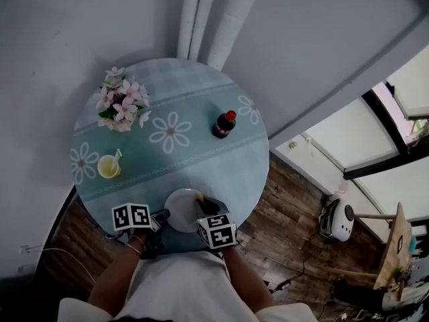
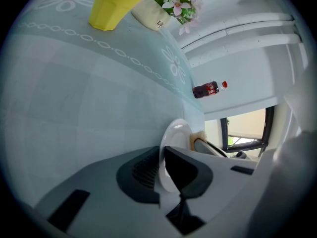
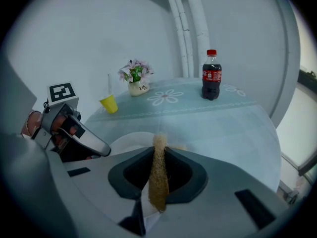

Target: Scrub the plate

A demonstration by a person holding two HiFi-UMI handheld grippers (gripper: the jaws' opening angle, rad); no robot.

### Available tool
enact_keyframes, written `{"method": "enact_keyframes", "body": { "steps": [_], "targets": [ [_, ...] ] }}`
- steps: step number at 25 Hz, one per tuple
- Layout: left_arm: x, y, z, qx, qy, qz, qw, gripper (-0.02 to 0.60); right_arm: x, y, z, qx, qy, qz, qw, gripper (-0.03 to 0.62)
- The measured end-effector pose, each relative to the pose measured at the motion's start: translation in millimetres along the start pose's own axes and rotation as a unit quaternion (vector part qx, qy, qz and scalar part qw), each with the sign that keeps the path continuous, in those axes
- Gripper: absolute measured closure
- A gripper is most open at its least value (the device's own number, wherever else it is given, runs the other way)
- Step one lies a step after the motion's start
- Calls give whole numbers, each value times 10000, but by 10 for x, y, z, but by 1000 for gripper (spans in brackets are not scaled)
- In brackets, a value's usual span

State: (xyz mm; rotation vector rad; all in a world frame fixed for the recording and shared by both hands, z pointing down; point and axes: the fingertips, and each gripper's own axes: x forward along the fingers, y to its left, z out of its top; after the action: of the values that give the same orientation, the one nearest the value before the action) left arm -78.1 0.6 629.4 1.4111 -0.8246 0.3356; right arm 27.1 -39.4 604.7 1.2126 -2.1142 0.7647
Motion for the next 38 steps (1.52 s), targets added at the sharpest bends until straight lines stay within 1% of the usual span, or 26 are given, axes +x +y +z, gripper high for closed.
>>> {"method": "enact_keyframes", "body": {
  "steps": [7,13,20,25,27,29,32,35,38],
  "targets": [
    [-3,-2,1,-37,-28,-4,10000,541,185,76,195,-130,5,170,9998,528],
    [-2,-9,-2,-50,-117,-16,9999,541,300,238,251,-335,181,470,9982,528],
    [16,-12,-16,-94,-134,-66,9998,541,389,507,234,-415,325,972,9939,528],
    [29,-30,-40,-84,-170,-116,9998,543,428,670,213,-221,644,1477,9867,528],
    [24,-21,-40,-218,-220,-193,9993,543,427,753,194,-320,702,1615,9839,528],
    [28,-28,-38,-206,-222,-209,9993,545,418,820,164,-383,737,1714,9817,528],
    [27,-30,-38,-62,-245,-171,9995,545,398,902,116,-233,821,1904,9780,528],
    [23,-27,-40,-49,-267,-186,9995,545,376,935,90,-123,806,1976,9769,528],
    [30,-32,-36,-13,-228,-222,9995,546,367,919,81,249,755,2029,9760,528]
  ]
}}
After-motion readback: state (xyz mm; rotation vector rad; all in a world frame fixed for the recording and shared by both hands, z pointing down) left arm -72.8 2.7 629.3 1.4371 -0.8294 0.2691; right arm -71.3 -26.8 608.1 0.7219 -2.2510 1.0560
